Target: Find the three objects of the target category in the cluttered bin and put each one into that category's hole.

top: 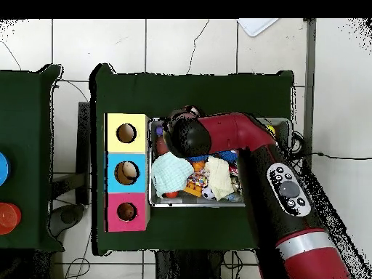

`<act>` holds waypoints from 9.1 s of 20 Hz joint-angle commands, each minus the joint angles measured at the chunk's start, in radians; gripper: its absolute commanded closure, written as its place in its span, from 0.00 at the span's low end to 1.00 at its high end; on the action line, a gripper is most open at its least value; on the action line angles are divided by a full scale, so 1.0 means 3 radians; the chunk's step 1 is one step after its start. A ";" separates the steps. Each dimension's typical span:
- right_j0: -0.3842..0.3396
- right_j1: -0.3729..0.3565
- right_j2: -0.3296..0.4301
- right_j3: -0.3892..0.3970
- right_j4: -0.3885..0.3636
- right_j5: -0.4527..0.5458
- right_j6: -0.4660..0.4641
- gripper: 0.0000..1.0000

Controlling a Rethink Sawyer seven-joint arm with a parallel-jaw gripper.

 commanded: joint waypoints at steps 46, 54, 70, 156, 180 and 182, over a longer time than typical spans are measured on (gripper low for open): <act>0.0752 0.0482 -0.1323 0.0182 0.0670 0.1331 0.0643 1.00; 0.0810 0.0453 -0.1310 0.0117 0.0756 0.1391 0.0627 1.00; 0.0777 -0.0166 -0.0940 0.0170 0.0967 0.0699 0.0373 0.00; 0.0869 0.0980 -0.1336 0.0532 0.1453 -0.0296 0.0603 0.00; 0.0944 0.0829 -0.1313 0.0196 0.1075 -0.0600 0.0329 1.00; 0.0972 0.0790 -0.1324 0.0186 0.1105 -0.0532 0.0349 1.00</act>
